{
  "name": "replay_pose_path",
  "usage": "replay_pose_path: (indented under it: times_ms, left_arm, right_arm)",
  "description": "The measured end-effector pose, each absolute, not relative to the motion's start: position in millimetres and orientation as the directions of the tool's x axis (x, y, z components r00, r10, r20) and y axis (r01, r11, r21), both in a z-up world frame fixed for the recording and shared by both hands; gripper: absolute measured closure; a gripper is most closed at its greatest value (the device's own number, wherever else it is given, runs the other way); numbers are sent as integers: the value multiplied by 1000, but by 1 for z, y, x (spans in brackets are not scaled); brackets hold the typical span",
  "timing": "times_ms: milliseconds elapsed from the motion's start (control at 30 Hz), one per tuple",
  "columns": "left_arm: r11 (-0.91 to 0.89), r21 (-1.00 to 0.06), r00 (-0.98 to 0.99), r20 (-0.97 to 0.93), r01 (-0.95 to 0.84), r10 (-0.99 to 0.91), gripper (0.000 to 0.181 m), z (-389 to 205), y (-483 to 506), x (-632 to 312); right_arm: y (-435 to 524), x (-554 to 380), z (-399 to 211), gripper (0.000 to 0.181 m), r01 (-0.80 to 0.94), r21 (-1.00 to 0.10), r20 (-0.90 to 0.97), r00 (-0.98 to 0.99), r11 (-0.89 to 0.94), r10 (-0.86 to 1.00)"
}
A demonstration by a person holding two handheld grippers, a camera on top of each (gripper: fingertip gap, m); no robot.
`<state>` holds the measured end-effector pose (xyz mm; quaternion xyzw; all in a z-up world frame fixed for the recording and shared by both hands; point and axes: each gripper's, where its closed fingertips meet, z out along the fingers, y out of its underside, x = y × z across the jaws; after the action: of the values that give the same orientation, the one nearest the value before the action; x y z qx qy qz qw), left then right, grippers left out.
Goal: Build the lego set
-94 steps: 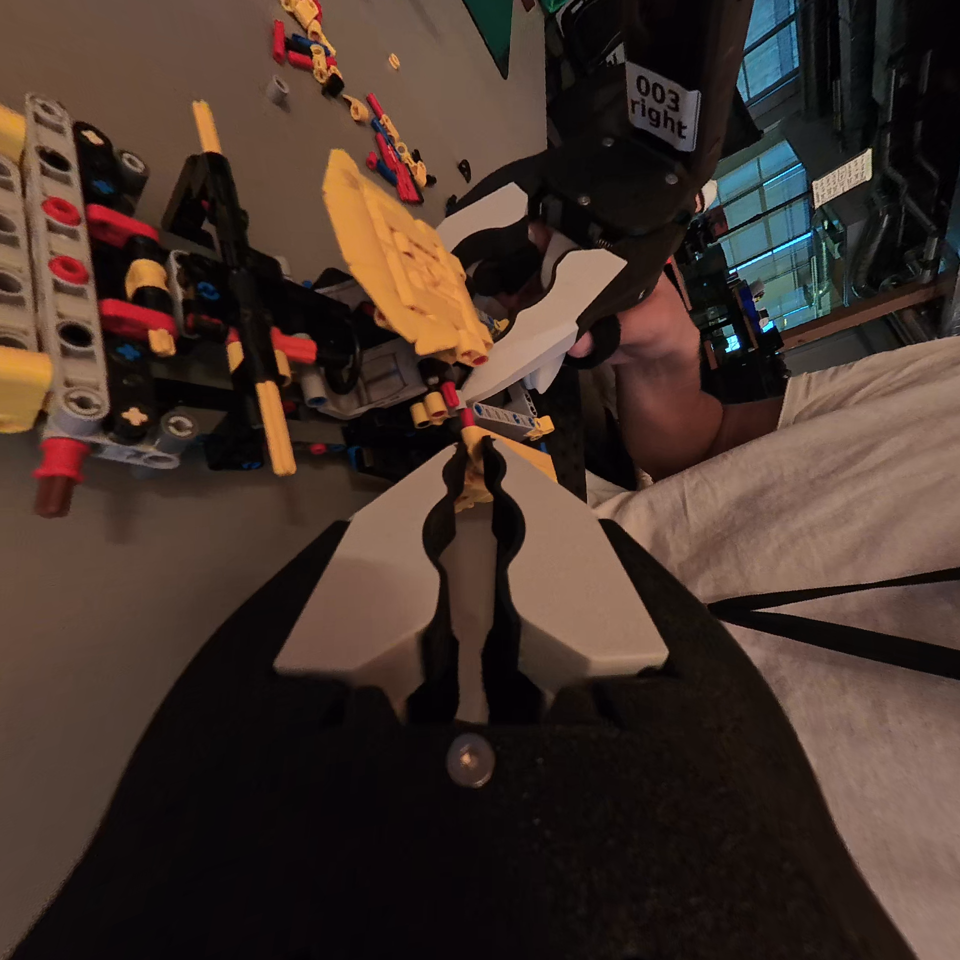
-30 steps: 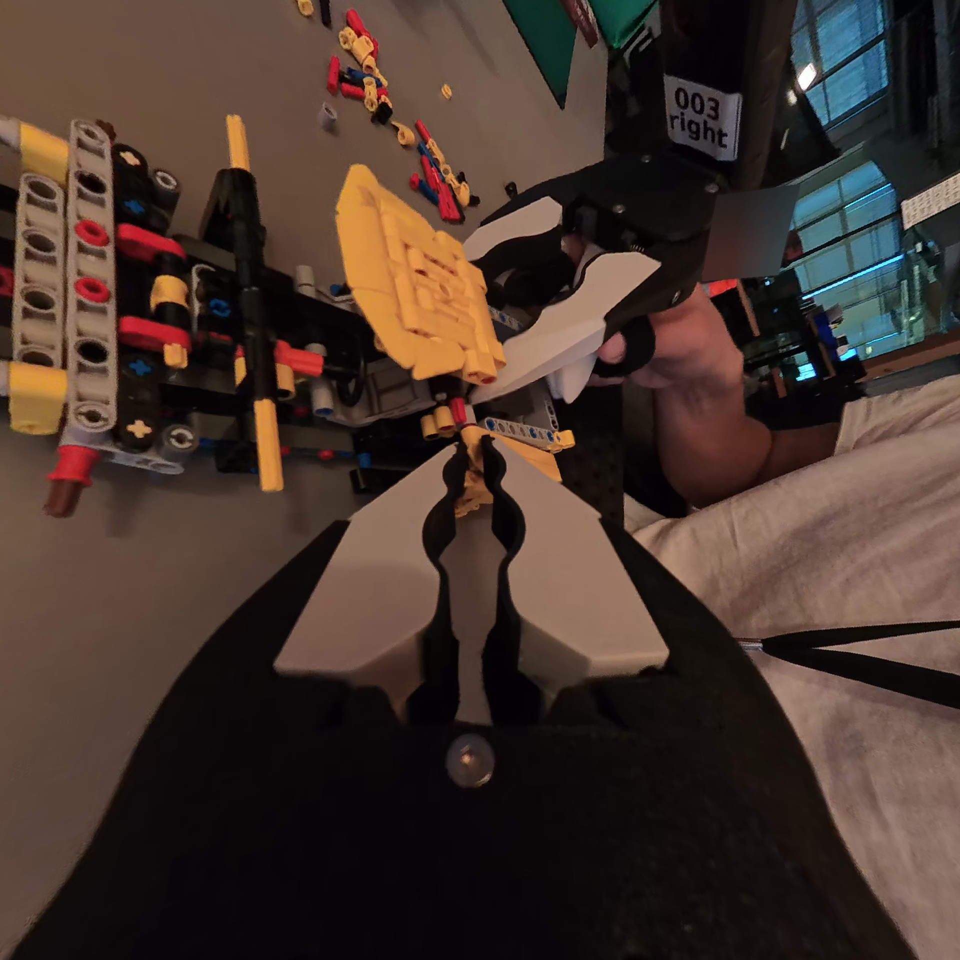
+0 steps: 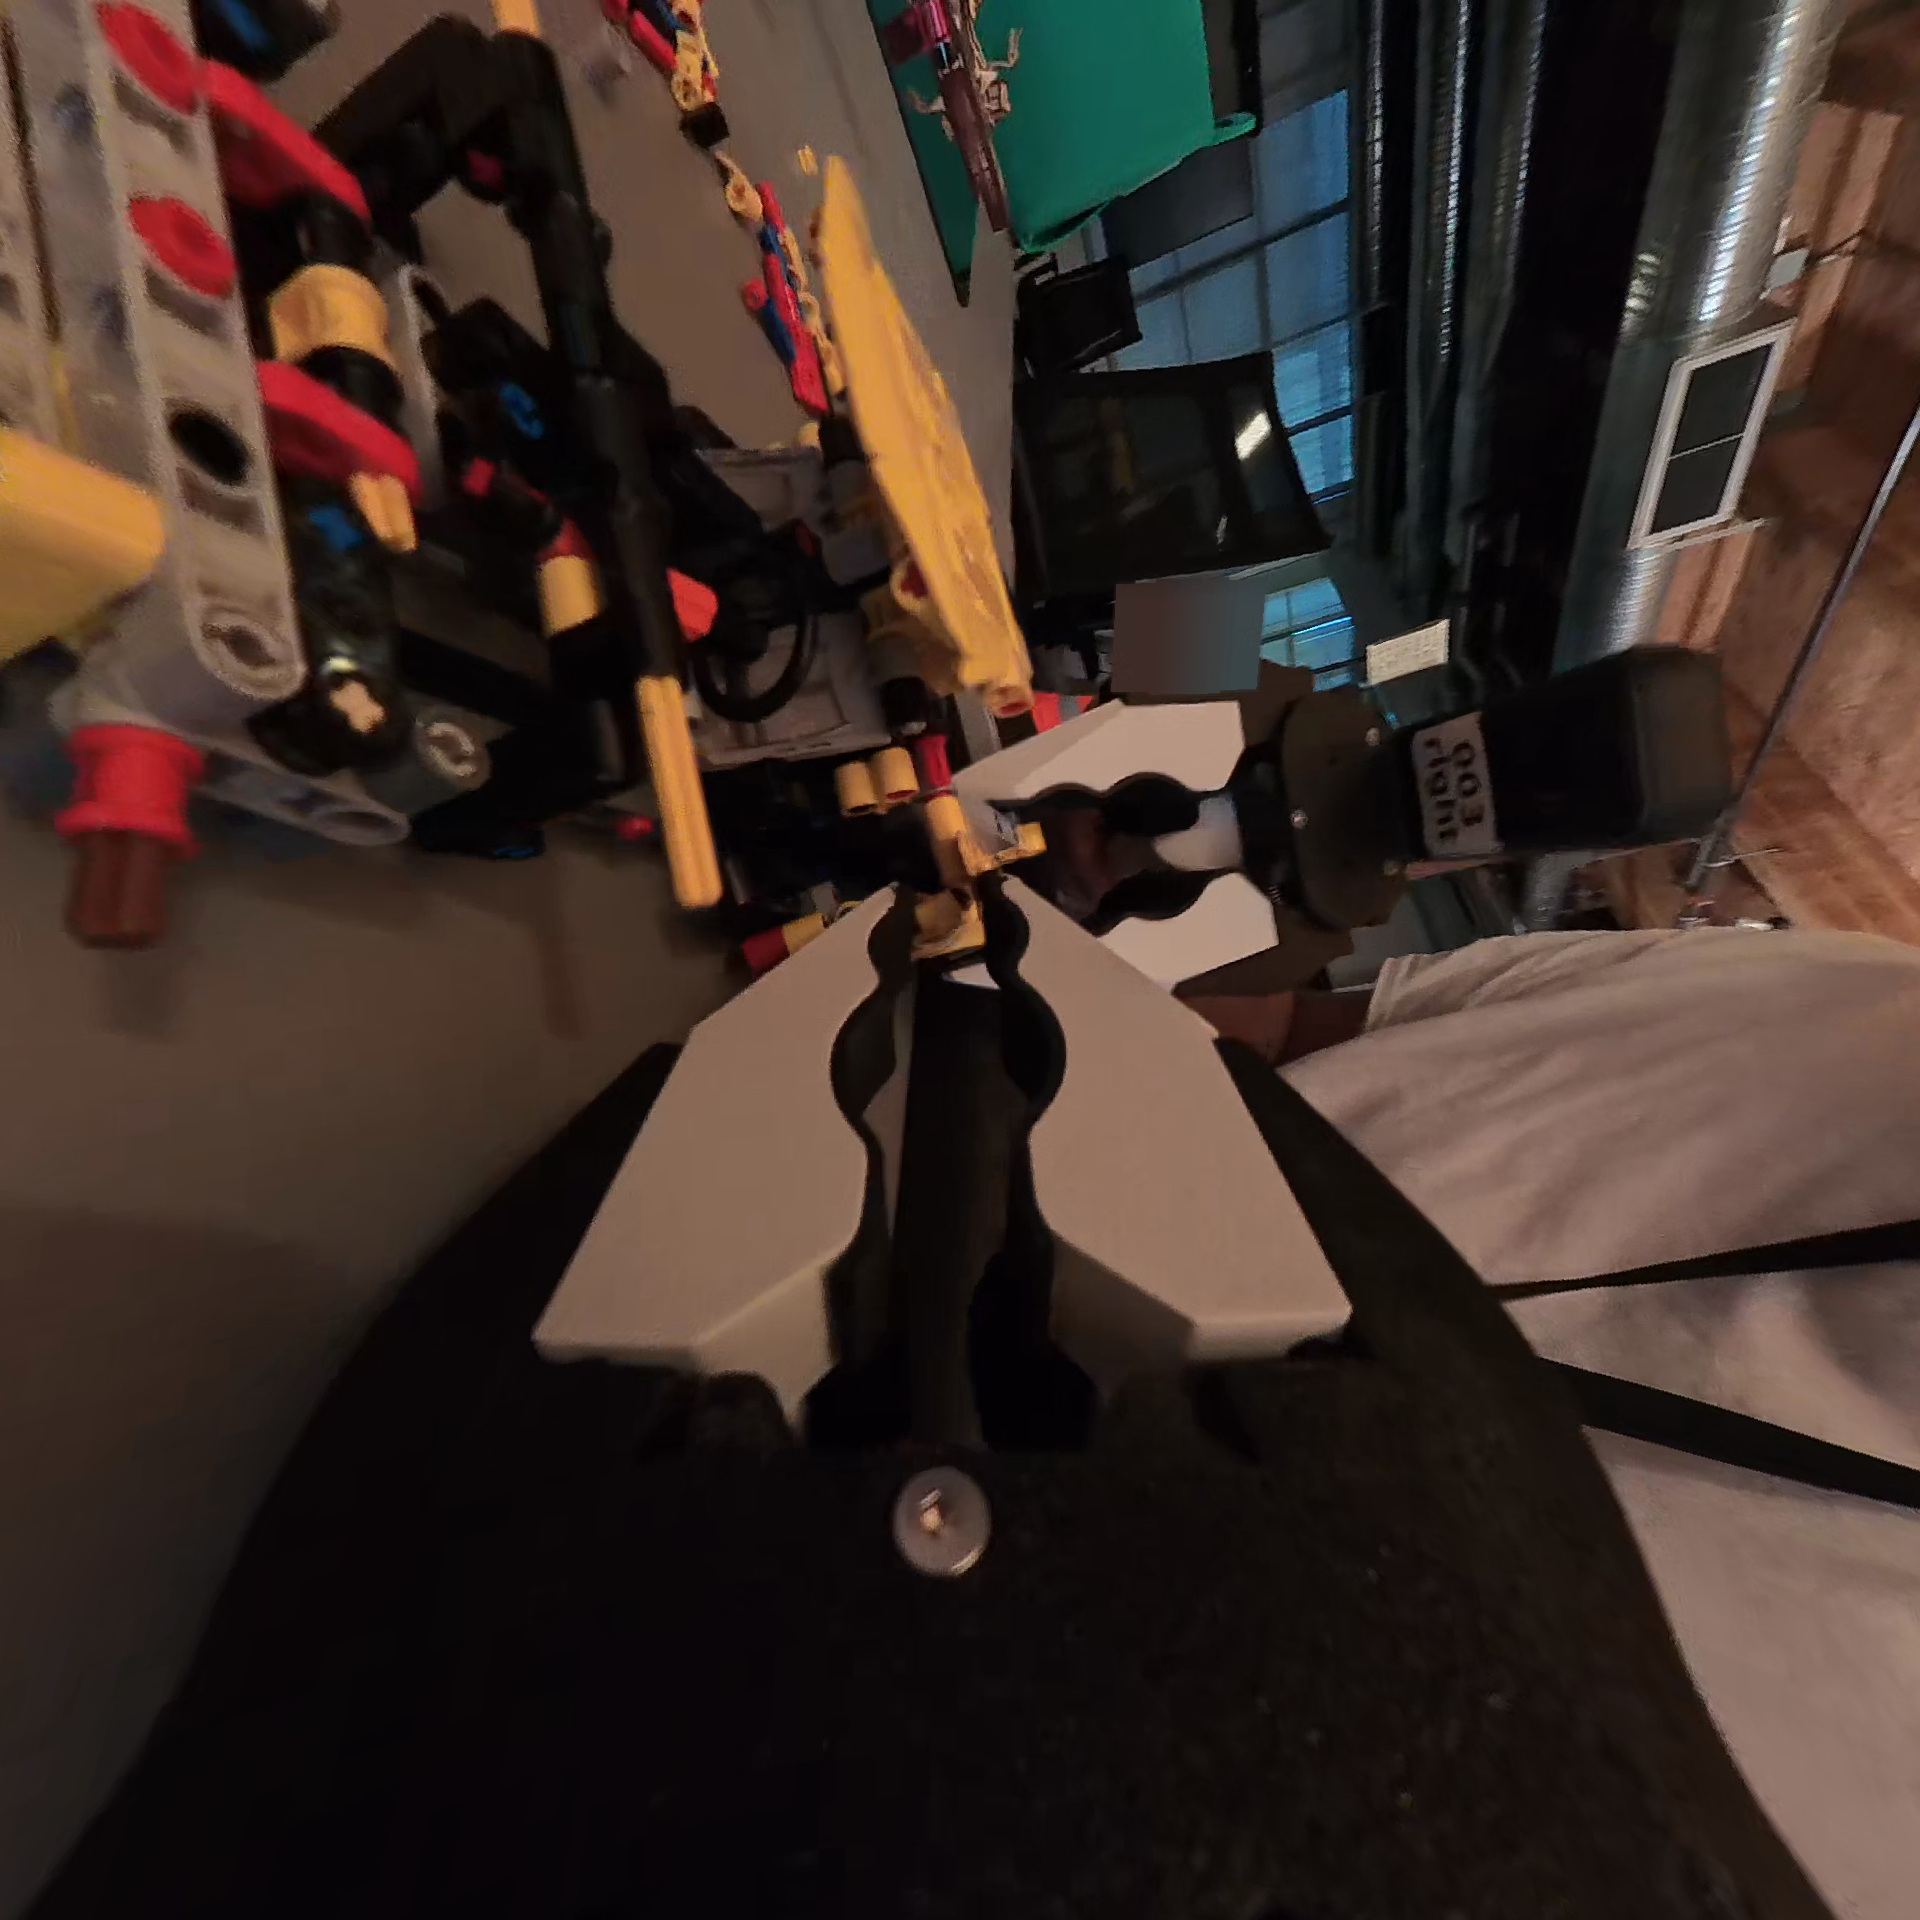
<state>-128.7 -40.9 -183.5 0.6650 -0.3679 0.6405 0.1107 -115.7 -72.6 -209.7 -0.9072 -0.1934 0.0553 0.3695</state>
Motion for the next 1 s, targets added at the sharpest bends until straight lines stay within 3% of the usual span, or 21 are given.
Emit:
replay_pose_path:
  times_ms: [167,267,433,500,600,767,1000]
  left_arm:
    - [-631,-511,-158,834,-584,-530,155,-175,-36,-130]
    - [-595,-650,-244,746,-472,-620,154,-150,-22,-141]
    - [-310,-906,-238,382,-289,-893,150,-130,13,-162]
    - [-230,-932,-232,298,-281,-926,145,-134,15,-162]
    - [-243,-909,-259,339,-339,-904,137,-150,2,-154]
    - [-230,-906,-196,313,-356,-929,125,-161,-2,-124]
    - [58,-971,-177,-17,-231,-984,125,-125,-8,-73]
  right_arm:
    - [-69,-108,-204,146,226,-666,-89,922,-711,377]
    - [-68,-104,-185,147,74,-664,-304,882,-744,359]
    - [-67,-83,-154,147,-118,-564,-648,676,-817,350]
    - [-67,-75,-146,147,-180,-508,-759,556,-842,339]
    - [-62,-59,-131,147,-311,-388,-902,323,-868,288]
    - [-56,-40,-126,147,-390,-277,-960,145,-878,239]
    - [-48,-17,-127,146,-412,-152,-985,-12,-898,171]
